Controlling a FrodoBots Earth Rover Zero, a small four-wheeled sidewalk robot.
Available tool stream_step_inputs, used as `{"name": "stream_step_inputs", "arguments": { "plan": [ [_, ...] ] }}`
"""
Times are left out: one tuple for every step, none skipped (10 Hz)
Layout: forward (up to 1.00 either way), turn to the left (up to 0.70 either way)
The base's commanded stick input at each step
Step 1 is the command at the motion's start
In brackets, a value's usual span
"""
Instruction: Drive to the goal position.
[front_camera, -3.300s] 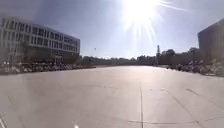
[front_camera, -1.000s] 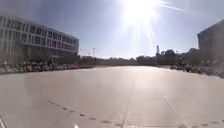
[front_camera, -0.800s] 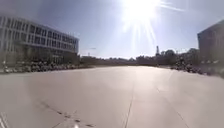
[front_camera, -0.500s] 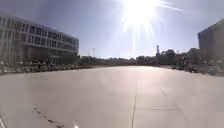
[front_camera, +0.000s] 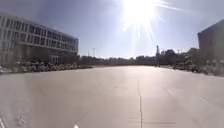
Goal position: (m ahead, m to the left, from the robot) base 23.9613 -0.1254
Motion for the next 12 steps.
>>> {"name": "stream_step_inputs", "arguments": {
  "plan": [
    [0.70,0.00],
    [0.70,0.00],
    [0.70,0.00],
    [0.70,0.00],
    [0.70,0.00],
    [0.70,0.00],
    [0.70,0.00],
    [0.70,0.00],
    [0.70,0.00],
    [0.70,0.00],
    [0.70,0.00],
    [0.70,0.00]
  ]
}}
